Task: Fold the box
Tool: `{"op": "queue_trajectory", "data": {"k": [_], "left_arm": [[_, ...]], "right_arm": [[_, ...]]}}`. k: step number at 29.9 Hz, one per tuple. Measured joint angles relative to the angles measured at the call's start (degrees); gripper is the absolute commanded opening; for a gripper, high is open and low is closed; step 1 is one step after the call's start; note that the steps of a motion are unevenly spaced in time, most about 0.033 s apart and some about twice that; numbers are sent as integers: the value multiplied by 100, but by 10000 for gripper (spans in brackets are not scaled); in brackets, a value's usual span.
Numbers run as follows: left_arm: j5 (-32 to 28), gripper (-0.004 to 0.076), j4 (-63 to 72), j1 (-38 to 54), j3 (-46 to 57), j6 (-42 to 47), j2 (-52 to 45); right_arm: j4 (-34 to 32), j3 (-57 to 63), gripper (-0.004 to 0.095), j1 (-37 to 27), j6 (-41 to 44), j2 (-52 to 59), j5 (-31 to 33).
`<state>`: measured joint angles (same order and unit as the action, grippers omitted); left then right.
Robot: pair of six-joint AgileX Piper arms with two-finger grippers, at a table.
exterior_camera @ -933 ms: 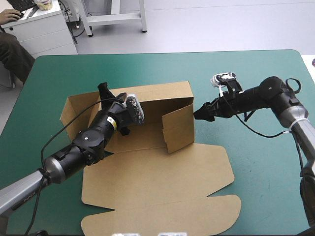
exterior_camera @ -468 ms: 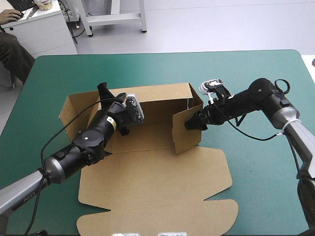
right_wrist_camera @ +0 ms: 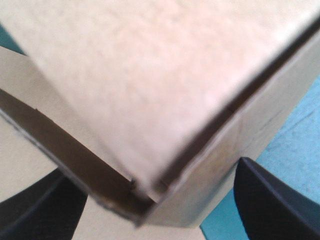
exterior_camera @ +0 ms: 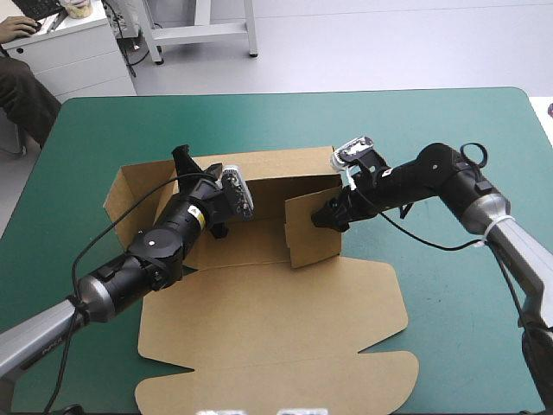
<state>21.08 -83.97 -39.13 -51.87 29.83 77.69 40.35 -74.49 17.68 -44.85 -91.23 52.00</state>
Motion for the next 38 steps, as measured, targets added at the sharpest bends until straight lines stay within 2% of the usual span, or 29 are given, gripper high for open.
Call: {"op": "queue_trajectory", "data": {"k": [3, 5, 10, 13, 19, 26, 28, 30, 35, 38], "left_arm": [[16, -10, 40, 0, 0, 0, 0], [23, -10, 85, 0, 0, 0, 0], [97, -10, 118, -90, 94, -167, -6], [228, -10, 21, -248, 240, -246, -52], [317, -10, -49, -406, 379, -233, -115], [312, 7, -43, -438, 390, -202, -135], [341, 58, -37, -491, 390, -196, -135], [425, 148, 6, -612, 365, -189, -143], [433, 454, 167, -1194, 153, -118, -137], [523, 504, 260, -1714, -54, -20, -91]], "right_arm": [[-322, 0, 702, 199, 168, 0, -404], [-420, 13, 633, 254, 239, 7, -612], [-512, 23, 346, 272, 316, 7, -953], [-663, 34, 206, 266, 322, 7, -1029], [-775, 34, -15, 225, 249, 27, -1021], [-812, 29, -11, 222, 214, 27, -1012], [-895, 29, -9, 222, 446, 27, -1066], [-1167, 23, -9, 242, 924, 33, -1229], [-2307, 12, -9, 281, 2474, 65, -1470], [-2843, 2, -11, 315, 3220, 74, -1489]]}}
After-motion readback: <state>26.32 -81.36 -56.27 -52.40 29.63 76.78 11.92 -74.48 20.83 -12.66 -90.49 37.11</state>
